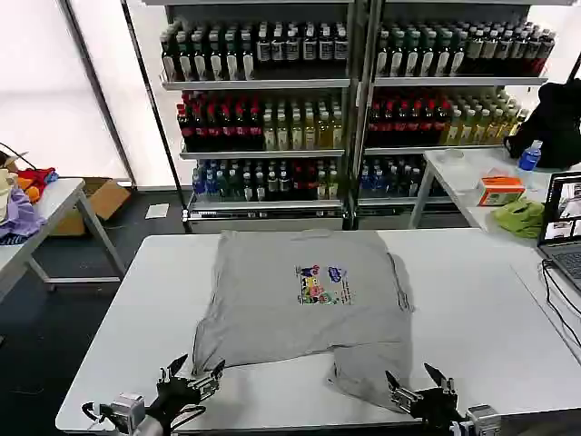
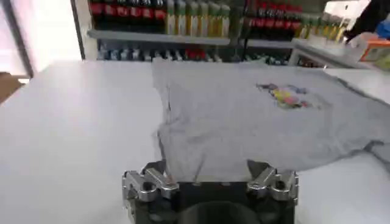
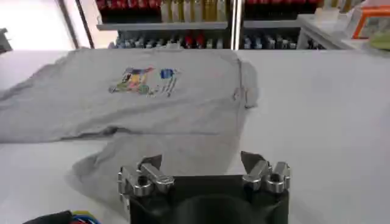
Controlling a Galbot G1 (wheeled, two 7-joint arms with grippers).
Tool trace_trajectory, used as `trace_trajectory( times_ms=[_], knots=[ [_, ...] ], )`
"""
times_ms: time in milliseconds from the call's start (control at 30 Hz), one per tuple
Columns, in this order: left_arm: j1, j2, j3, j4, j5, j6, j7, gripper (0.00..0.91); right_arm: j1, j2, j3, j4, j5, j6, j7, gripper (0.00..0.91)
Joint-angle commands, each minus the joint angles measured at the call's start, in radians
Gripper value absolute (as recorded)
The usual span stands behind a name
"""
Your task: Fold and organize the clothes.
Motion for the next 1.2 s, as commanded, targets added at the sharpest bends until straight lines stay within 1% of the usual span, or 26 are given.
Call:
trace_trajectory(
  times_ms=[33, 133, 167, 200, 233, 267, 300, 333, 433, 533, 633, 700, 833, 933, 967, 1033, 1100, 1200],
  knots=[
    [-0.056, 0.013, 0.032, 0.077, -0.023, 0.059, -0.048, 0.907, -0.007, 0.015, -0.051, -0.008, -0.007, -0.041, 0.055, 0.01],
    [-0.062, 0.009, 0.027, 0.097, -0.023, 0.059, -0.037, 0.907, -0.018, 0.015, -0.059, -0.009, -0.004, -0.042, 0.058, 0.0],
    [-0.062, 0.009, 0.026, 0.102, -0.024, 0.059, -0.035, 0.856, -0.02, 0.018, -0.059, -0.009, -0.004, -0.042, 0.059, 0.0],
    [-0.061, 0.009, 0.026, 0.103, -0.025, 0.058, -0.034, 0.665, -0.021, 0.019, -0.058, -0.008, -0.003, -0.043, 0.06, 0.0],
    [-0.057, 0.006, 0.027, 0.102, -0.023, 0.058, -0.036, 0.443, -0.022, 0.019, -0.056, -0.01, 0.003, -0.042, 0.061, 0.0],
    [-0.053, 0.006, 0.029, 0.1, -0.021, 0.058, -0.038, 0.202, -0.022, 0.019, -0.056, -0.013, 0.004, -0.041, 0.064, 0.0],
    [-0.05, 0.006, 0.031, 0.098, -0.02, 0.058, -0.038, 0.091, -0.022, 0.019, -0.055, -0.014, 0.004, -0.041, 0.065, 0.0],
    [-0.039, 0.007, 0.036, 0.086, -0.015, 0.058, -0.035, 0.0, -0.025, 0.018, -0.051, -0.018, 0.013, -0.039, 0.065, 0.0],
    [-0.023, 0.007, 0.048, 0.062, 0.005, 0.058, -0.027, 0.0, -0.034, 0.016, -0.045, -0.019, 0.059, -0.035, 0.065, 0.0],
    [-0.022, -0.003, 0.058, 0.064, 0.03, 0.049, -0.016, 0.01, -0.034, 0.018, -0.045, -0.023, 0.082, -0.025, 0.066, 0.0],
    [-0.031, -0.013, 0.062, 0.076, 0.044, 0.033, -0.009, 0.01, -0.031, 0.02, -0.044, -0.034, 0.084, 0.017, 0.062, 0.0],
    [-0.034, -0.013, 0.063, 0.08, 0.05, 0.024, -0.004, 0.01, -0.034, 0.019, -0.039, -0.032, 0.084, 0.03, 0.05, 0.0],
    [-0.044, -0.016, 0.061, 0.084, 0.052, 0.0, -0.02, 0.01, -0.015, 0.015, -0.037, -0.037, 0.084, 0.1, 0.02, 0.0],
    [-0.055, -0.019, 0.058, 0.088, 0.037, -0.019, -0.02, 0.01, 0.012, 0.01, -0.046, -0.05, 0.084, 0.17, -0.011, 0.0],
    [-0.056, -0.021, 0.056, 0.085, 0.036, -0.023, -0.019, 0.01, 0.022, 0.009, -0.046, -0.049, 0.091, 0.191, -0.029, 0.0],
    [-0.053, -0.024, 0.053, 0.072, 0.033, -0.024, -0.021, 0.01, 0.022, 0.003, -0.039, -0.04, 0.105, 0.225, -0.05, 0.0],
    [-0.04, -0.024, 0.052, 0.057, 0.03, -0.027, -0.022, 0.01, 0.007, -0.002, -0.027, -0.028, 0.118, 0.245, -0.059, 0.0],
    [-0.02, -0.023, 0.051, 0.031, 0.033, -0.037, -0.026, 0.01, -0.037, -0.01, -0.004, -0.004, 0.119, 0.274, -0.09, 0.0]
  ],
)
